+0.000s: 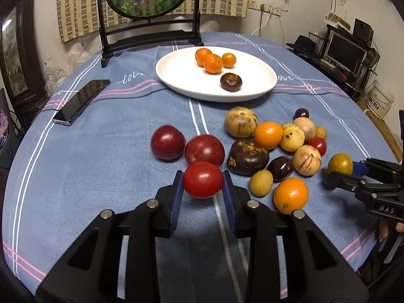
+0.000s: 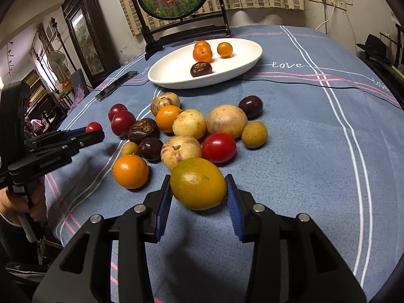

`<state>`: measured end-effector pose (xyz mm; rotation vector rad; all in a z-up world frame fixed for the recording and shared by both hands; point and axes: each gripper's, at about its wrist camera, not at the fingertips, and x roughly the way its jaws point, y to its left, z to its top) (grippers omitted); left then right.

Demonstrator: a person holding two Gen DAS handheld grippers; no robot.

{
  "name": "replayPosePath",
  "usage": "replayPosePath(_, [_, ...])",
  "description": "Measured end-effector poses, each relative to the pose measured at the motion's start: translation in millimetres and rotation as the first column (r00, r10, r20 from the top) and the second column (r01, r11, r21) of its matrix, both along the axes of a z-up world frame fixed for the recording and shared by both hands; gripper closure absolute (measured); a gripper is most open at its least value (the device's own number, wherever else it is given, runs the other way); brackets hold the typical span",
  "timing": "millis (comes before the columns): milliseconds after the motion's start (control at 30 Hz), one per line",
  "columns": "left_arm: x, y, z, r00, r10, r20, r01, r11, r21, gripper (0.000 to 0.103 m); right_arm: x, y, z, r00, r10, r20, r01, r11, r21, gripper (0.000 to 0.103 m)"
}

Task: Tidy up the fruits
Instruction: 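Grasp the yellow-green citrus with the right tool while the left tool grasps a red tomato, then carry the citrus and red tomato onto the white plate and open both tools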

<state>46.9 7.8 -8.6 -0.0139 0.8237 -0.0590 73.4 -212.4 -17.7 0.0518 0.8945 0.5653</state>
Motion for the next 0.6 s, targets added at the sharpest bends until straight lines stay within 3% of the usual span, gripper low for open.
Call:
replayPosePath(267, [10.6,0.7,19.7,0.999,-0.033,0.029,0.034,0.999,-0.016,0.072,3.0,-12.7,29.6,0.997,-0.038,0.071,0.037,0.999,0.012,0.061])
replayPosePath(600, [47.4,-3.2,58.2,0.993,-0.069,0.094,0.071,0.997,-0.018,0.072,33.6,8.1,79.2,0.982,-0.016,0.188,0.013,1.0,0.015,0.061])
